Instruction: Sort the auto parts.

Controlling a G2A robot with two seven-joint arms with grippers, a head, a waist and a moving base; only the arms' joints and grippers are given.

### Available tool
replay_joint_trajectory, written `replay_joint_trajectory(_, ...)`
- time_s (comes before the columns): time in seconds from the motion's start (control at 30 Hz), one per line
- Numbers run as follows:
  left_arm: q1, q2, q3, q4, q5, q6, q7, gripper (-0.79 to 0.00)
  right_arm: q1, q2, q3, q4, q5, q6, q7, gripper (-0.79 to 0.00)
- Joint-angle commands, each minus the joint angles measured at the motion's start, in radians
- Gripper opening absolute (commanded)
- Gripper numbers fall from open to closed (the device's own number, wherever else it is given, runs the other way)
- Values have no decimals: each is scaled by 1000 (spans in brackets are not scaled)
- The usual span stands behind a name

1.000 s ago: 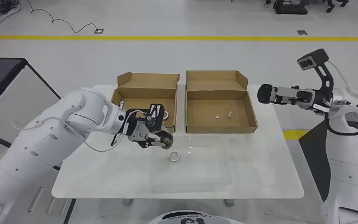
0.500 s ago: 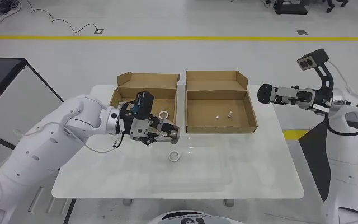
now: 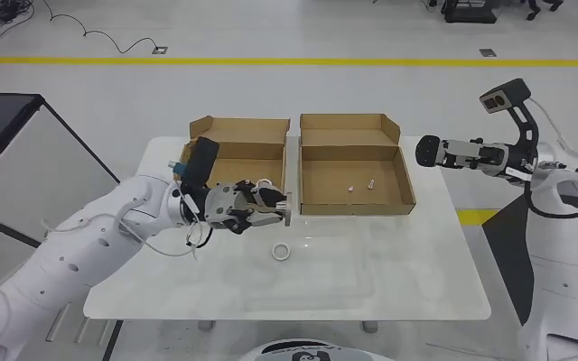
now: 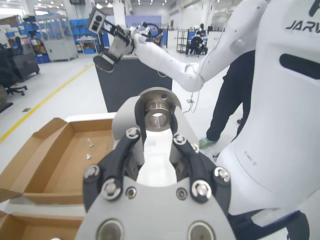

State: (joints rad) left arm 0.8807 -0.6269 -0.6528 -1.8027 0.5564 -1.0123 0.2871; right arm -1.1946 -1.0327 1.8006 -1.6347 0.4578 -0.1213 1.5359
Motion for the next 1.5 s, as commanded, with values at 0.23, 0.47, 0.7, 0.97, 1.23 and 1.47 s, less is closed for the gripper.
replay_joint_trajectory(0.23,-10,6,39,15,100,0,188,-785,0,0,0,0,0,0,0,0)
replay_joint_trajectory(0.47,-10,6,39,15,100,0,188,-785,0,0,0,0,0,0,0,0)
replay_joint_trajectory(0.7,2,4,32,3,82,8,190,-785,0,0,0,0,0,0,0,0)
replay_joint_trajectory(0.97,56,0,10,-49,2,0,376,-785,0,0,0,0,0,0,0,0)
replay_joint_trajectory(1.23,56,6,41,-92,-34,0,521,-785,0,0,0,0,0,0,0,0)
replay_joint_trajectory(1.47,76,5,23,-147,-146,0,521,-785,0,0,0,0,0,0,0,0)
